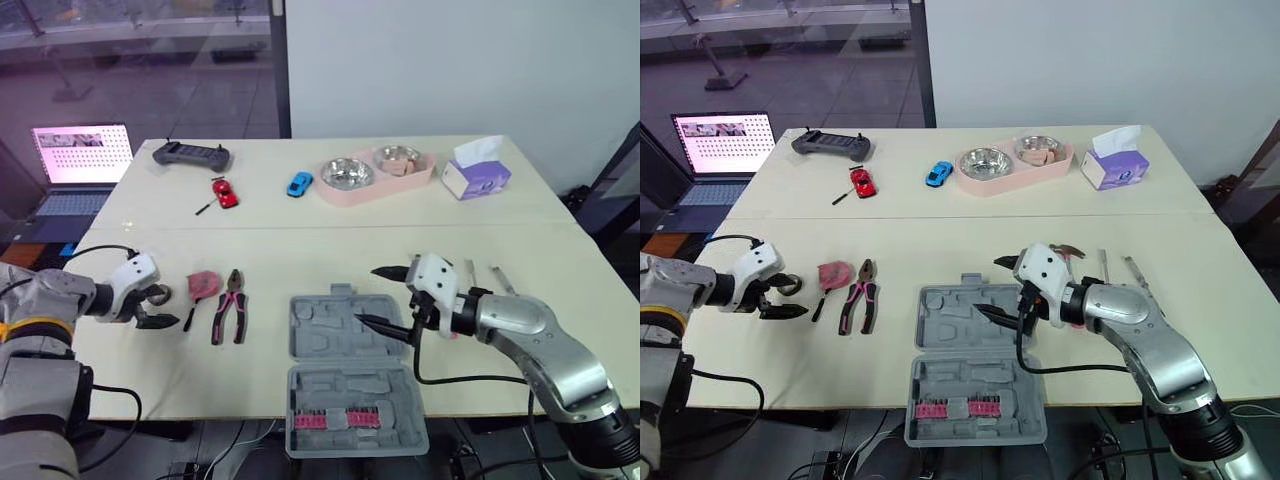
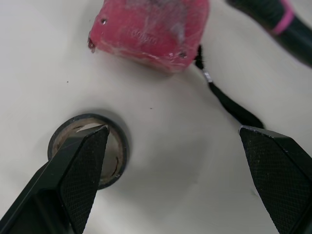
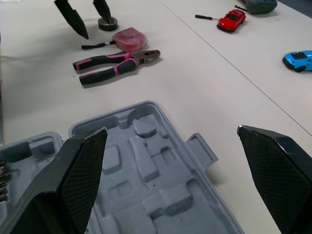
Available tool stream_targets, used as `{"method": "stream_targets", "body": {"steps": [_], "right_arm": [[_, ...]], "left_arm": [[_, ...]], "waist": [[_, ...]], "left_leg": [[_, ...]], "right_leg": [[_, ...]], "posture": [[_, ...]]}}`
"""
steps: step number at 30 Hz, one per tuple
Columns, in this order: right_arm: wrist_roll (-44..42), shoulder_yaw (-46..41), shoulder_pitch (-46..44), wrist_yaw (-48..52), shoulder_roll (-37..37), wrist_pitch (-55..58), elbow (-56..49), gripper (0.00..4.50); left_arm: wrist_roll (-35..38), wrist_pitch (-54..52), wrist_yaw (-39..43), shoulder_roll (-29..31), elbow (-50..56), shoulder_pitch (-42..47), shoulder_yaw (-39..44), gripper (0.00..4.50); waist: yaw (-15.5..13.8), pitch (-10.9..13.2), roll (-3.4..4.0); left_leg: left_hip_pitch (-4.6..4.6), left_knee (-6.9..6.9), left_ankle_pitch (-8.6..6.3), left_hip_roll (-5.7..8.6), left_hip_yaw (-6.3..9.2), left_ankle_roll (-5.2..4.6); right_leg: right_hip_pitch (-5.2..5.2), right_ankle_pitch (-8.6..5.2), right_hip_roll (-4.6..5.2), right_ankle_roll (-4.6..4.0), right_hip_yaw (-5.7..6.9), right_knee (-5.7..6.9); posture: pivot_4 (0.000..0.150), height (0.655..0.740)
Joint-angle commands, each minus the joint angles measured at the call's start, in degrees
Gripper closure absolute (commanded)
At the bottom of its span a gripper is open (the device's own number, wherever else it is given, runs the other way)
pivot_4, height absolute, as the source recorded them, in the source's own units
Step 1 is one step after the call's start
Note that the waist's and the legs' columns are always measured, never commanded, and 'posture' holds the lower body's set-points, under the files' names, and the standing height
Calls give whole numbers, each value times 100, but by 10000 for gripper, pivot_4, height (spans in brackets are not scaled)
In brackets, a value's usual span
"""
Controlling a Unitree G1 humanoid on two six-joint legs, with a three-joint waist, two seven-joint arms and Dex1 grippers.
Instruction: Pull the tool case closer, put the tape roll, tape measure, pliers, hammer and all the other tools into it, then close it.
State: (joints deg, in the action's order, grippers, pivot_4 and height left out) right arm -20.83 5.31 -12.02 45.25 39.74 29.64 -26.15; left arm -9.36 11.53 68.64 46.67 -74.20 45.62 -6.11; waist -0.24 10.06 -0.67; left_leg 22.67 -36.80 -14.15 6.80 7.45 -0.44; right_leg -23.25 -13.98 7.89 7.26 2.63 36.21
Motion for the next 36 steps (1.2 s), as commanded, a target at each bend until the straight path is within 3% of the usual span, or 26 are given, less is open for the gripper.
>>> {"method": "stream_targets", "body": {"steps": [1,17,20,27,36], "right_arm": [[-25,-87,9,-67,-47,-9,-255,0],[-58,-117,27,-211,-47,69,-346,0],[-63,-112,36,-237,-44,93,-372,0],[-82,-138,66,-274,-38,144,-439,0],[-82,-186,50,-269,-24,123,-459,0]], "left_arm": [[-109,-15,-256,19,-75,53,2,223],[104,-911,-823,-220,-204,-75,460,223],[72,-887,-885,-270,-200,-107,488,8238],[-35,-788,-1097,-224,-196,-91,448,43656],[21,-566,-900,-23,-138,78,558,44460]], "waist": [[-2,0,0],[-11,-4,7],[-20,-5,7],[-26,-5,6],[-16,-5,5]], "left_leg": [[1,-1,0,0,0,0],[-5,-13,-1,-10,-3,0],[-7,-13,-1,-10,-4,0],[-8,-14,-1,-10,-8,0],[-8,-14,-1,-14,-11,1]], "right_leg": [[0,0,0,0,0,0],[6,5,-11,-7,-4,4],[7,5,-11,-7,-5,4],[6,5,-11,-7,-10,4],[5,6,-13,-8,-12,4]], "posture": [[1500,7370],[1500,7370],[1500,7370],[1500,7370],[1500,7370]]}}
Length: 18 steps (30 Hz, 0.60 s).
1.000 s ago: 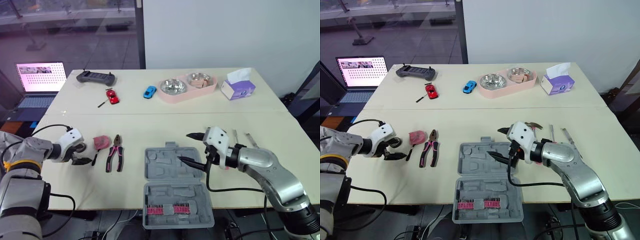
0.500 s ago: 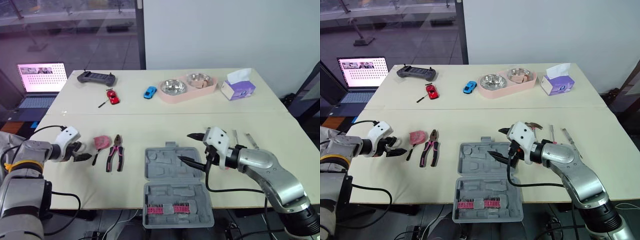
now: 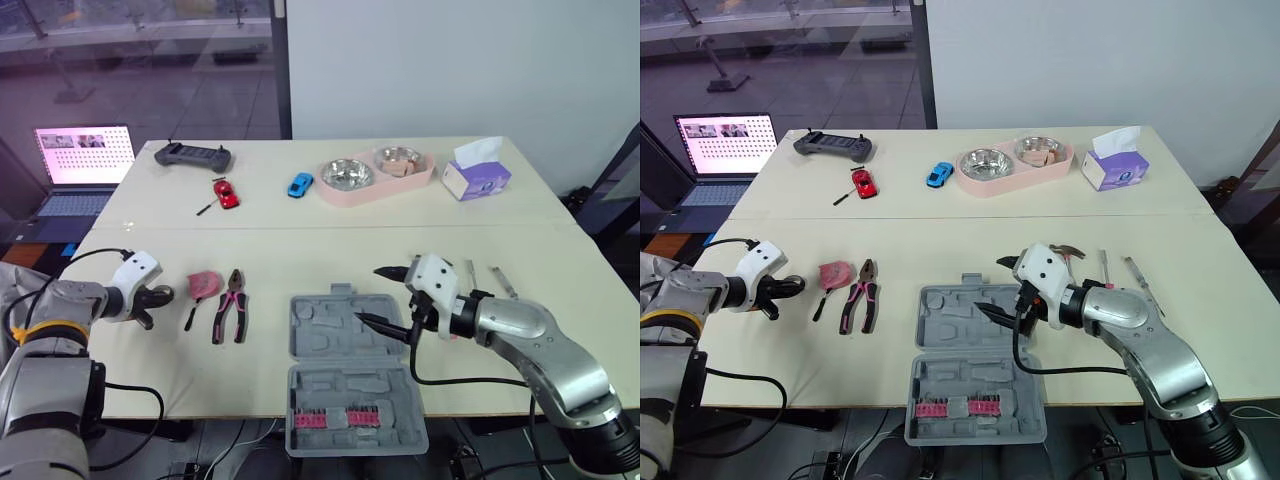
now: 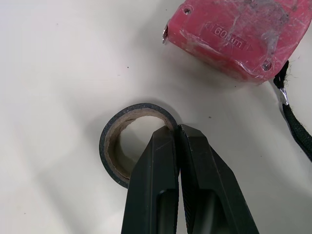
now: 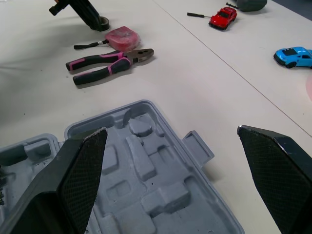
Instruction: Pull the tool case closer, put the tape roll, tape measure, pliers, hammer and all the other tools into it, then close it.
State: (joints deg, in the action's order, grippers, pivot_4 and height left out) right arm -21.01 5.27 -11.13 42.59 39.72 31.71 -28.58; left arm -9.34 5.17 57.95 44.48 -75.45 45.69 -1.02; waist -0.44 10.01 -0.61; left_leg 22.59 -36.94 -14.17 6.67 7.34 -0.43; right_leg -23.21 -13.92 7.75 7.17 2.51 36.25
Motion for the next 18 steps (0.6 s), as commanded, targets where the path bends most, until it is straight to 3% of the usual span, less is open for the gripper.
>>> {"method": "stream_targets", "body": {"steps": [1,10,18], "right_arm": [[-69,-200,-48,8,-17,-102,-202,0],[-81,-244,-193,82,-92,-279,-61,0],[1,-75,-240,96,-248,-384,33,0]], "left_arm": [[76,148,329,250,26,120,95,44460],[502,235,1778,703,397,409,351,44460],[1244,-446,3287,464,1762,372,268,44460]], "waist": [[10,2,-4],[14,4,-7],[10,4,-7]], "left_leg": [[1,0,0,-1,0,0],[10,-2,-1,-3,-3,0],[13,-4,-1,-3,-3,-1]], "right_leg": [[-1,0,0,0,0,0],[-8,1,-2,-1,0,-2],[-8,1,-3,-1,0,-2]], "posture": [[1500,7370],[1500,7370],[1500,7370]]}}
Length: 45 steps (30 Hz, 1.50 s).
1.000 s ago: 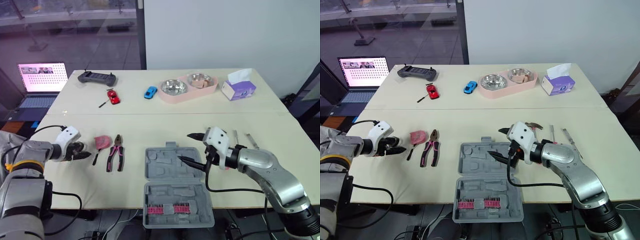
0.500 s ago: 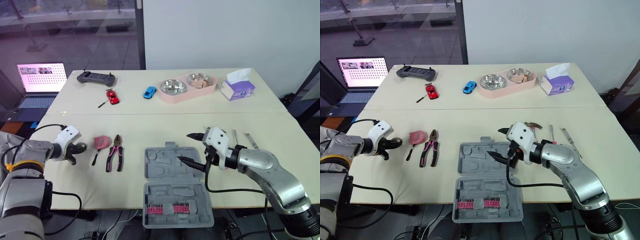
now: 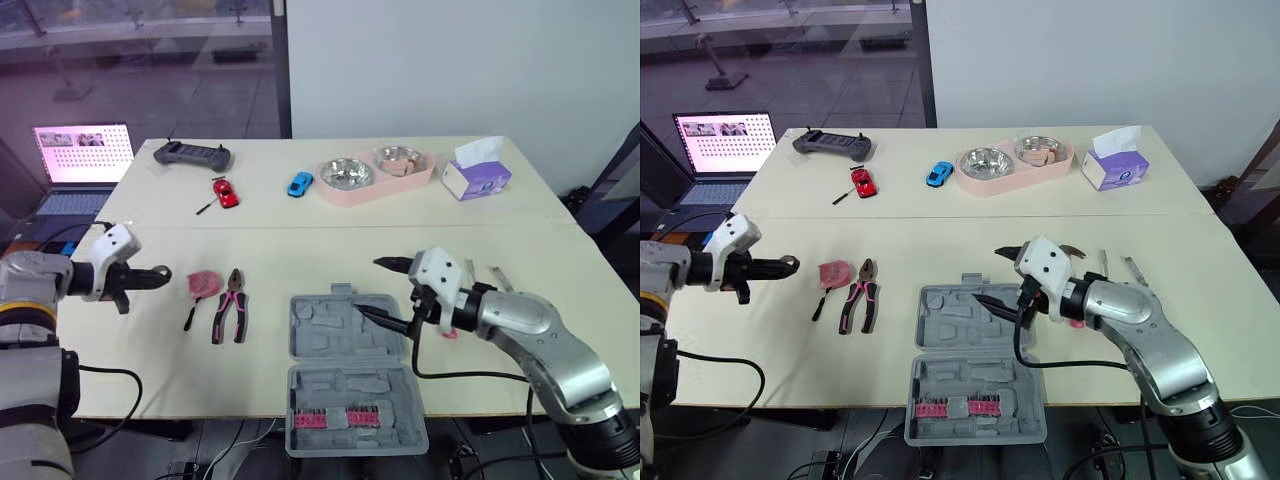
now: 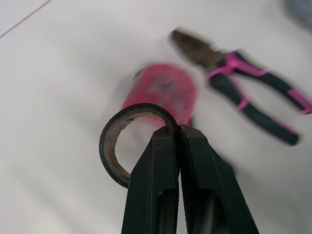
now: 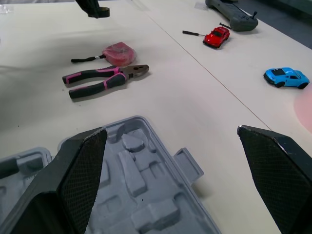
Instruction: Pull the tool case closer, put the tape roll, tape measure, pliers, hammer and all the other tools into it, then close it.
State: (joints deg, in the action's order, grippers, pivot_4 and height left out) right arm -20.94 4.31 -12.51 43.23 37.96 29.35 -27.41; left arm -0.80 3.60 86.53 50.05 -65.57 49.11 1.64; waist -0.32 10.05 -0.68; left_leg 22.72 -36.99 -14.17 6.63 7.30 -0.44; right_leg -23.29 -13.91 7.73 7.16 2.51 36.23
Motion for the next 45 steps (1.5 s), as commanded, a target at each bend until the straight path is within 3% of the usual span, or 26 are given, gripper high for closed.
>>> {"method": "stream_targets", "body": {"steps": [1,8,14,29,45], "right_arm": [[-9,30,-107,44,-97,-160,-77,0],[-130,21,-26,288,-96,-292,-136,0],[-260,57,-102,846,59,-402,-73,0],[-82,-22,-322,1288,371,-553,279,0],[-58,-171,-122,843,385,-441,52,0]], "left_arm": [[587,-502,521,-209,1237,-57,-115,44460],[1068,-1236,597,-675,3956,-804,-1044,44460],[971,-1174,559,-1407,4810,-858,-1738,44460],[-349,780,-92,-2215,2915,-163,-2627,44460],[-776,1190,-389,-2532,1928,46,-2609,44460]], "waist": [[-5,0,0],[95,0,1],[89,0,2],[54,1,2],[64,0,2]], "left_leg": [[0,0,0,0,0,0],[4,-3,0,-1,0,0],[3,-3,1,-3,1,1],[6,-5,0,-1,0,0],[6,-8,0,-1,0,-1]], "right_leg": [[1,0,0,0,0,0],[-2,0,-6,-1,-28,-2],[-1,2,-8,-4,-30,-3],[1,2,-7,-2,-23,-10],[1,3,-8,-1,-22,-7]], "posture": [[1500,7370],[1500,7370],[1500,7370],[1500,7370],[1500,7370]]}}
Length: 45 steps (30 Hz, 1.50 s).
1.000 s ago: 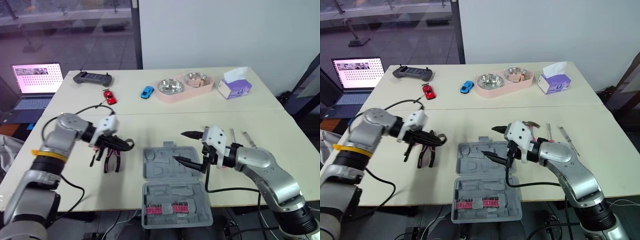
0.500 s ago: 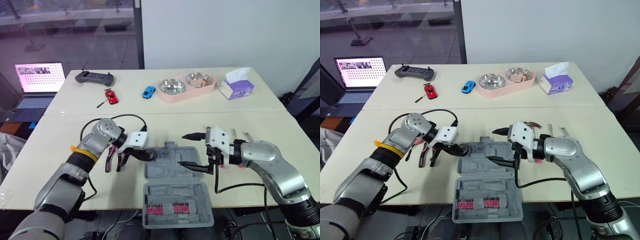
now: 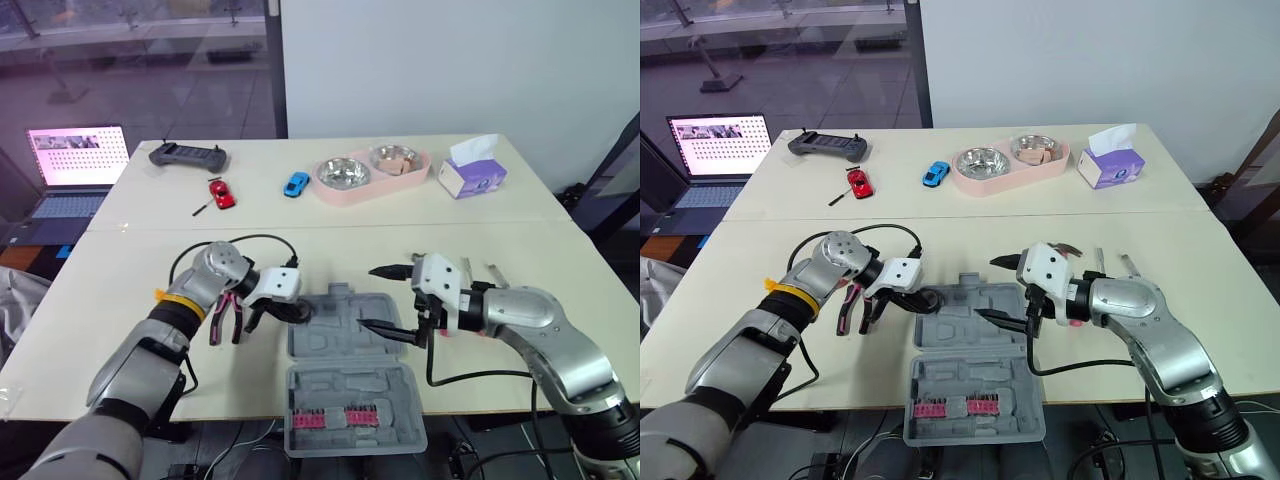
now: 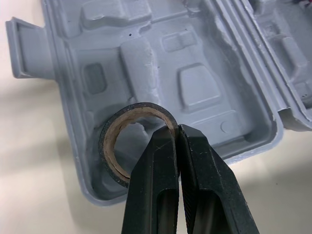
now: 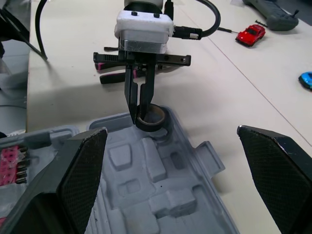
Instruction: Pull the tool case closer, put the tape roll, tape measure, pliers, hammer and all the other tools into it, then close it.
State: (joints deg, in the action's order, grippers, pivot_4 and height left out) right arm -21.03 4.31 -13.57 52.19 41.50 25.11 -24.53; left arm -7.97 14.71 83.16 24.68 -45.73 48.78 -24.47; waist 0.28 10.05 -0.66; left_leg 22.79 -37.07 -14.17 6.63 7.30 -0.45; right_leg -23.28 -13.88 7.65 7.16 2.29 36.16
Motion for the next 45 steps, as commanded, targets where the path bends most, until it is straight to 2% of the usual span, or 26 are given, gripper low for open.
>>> {"method": "stream_targets", "body": {"steps": [1,8,9,12,15,16,26,36,39,40,42,45], "right_arm": [[-59,-177,-19,-71,24,-6,-250,0],[-61,-175,-34,-141,-1,0,-267,0],[-64,-174,-36,-147,-1,1,-267,0],[-65,-162,-57,-158,-10,-3,-249,0],[-61,-151,-67,-163,-15,-6,-239,0],[-53,-142,-74,-160,-15,-16,-224,0],[-24,-114,-138,-135,-25,-54,-128,0],[-31,-110,-55,-256,-87,0,-220,0],[-40,-113,-3,-324,-117,27,-257,0],[-43,-114,12,-341,-121,31,-268,0],[-46,-112,28,-362,-127,36,-279,0],[-42,-106,40,-385,-138,49,-285,0]], "left_arm": [[-49,58,-24,-4,-56,85,13,44460],[36,-85,85,-18,28,94,81,44460],[40,-104,88,-16,53,92,89,37947],[52,-148,118,-6,104,97,111,26147],[106,-327,195,8,204,106,150,9631],[154,-362,171,-14,233,136,203,5382],[465,-699,397,119,712,112,381,5382],[1245,-1949,-228,-38,707,8,1288,5382],[1294,-2001,-454,-101,677,-138,1387,13932],[1306,-2019,-504,-113,700,-189,1399,19588],[1360,-2080,-529,-129,781,-273,1410,28049],[1517,-2133,-557,-178,975,-476,1476,28049]], "waist": [[5,0,0],[12,0,0],[13,0,0],[15,0,0],[17,0,0],[17,0,0],[19,0,0],[26,0,0],[26,0,0],[26,0,0],[25,0,0],[23,0,0]], "left_leg": [[0,0,0,0,0,0],[0,0,0,0,0,0],[0,0,0,0,0,0],[0,0,0,0,0,0],[0,0,0,0,0,0],[0,0,0,0,0,0],[1,0,0,0,1,0],[0,-1,0,0,1,0],[0,-1,0,0,1,0],[0,-1,0,0,1,0],[-1,-1,1,0,1,1],[-1,-1,1,0,2,1]], "right_leg": [[0,0,0,0,0,0],[0,0,0,0,0,0],[0,0,-1,0,1,0],[0,0,-1,0,1,0],[0,0,-1,0,1,0],[0,0,-1,0,1,0],[0,0,-1,0,1,0],[-1,0,-1,0,1,1],[0,0,-1,1,1,1],[0,0,-1,0,1,1],[0,0,-1,0,0,2],[0,1,-1,0,0,2]], "posture": [[1500,7370],[1500,7370],[1500,7370],[1500,7370],[1500,7370],[1500,7370],[1500,7370],[1500,7370],[1500,7370],[1500,7370],[1500,7370],[1500,7370]]}}
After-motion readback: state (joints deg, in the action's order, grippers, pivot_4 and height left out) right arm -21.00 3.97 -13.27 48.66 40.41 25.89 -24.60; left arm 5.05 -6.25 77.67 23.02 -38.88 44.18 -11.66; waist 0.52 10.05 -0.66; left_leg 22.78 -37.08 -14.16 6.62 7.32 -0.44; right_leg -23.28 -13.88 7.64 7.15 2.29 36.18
